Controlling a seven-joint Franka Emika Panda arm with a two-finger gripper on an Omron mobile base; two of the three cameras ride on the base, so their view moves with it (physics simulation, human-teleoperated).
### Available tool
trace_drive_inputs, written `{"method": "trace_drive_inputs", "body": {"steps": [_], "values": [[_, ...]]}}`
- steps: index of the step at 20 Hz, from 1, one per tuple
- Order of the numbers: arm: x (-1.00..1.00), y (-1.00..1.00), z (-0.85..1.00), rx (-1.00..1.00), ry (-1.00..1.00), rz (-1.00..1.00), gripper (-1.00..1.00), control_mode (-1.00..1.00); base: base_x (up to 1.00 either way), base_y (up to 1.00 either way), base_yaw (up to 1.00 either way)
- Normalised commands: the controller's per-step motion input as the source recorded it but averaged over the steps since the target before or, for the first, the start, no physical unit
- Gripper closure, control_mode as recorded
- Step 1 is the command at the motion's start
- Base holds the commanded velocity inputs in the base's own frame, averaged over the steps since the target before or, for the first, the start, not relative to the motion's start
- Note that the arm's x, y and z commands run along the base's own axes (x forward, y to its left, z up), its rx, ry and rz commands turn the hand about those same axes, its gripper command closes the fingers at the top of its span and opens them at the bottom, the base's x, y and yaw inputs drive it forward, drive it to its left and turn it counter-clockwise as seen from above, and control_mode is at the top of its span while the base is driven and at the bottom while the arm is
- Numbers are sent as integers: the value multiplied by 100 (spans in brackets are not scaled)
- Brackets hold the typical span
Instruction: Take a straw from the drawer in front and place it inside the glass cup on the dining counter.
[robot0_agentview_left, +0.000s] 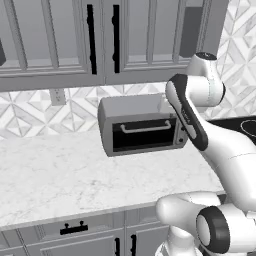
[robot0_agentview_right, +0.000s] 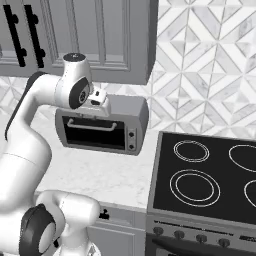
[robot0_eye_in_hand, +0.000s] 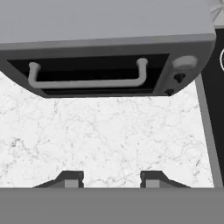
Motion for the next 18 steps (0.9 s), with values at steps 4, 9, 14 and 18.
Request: {"method": "trace_drive_inputs", "body": {"steps": [4, 9, 14, 18], "values": [[-25, 2, 0, 0, -1, 0, -100, 100, -25, 3, 0], [0, 0, 0, 0, 0, 0, -100, 100, -100, 16, -7], [0, 0, 0, 0, 0, 0, -100, 100, -59, 61, -54], [0, 0, 0, 0, 0, 0, -100, 100, -3, 70, -65]]}}
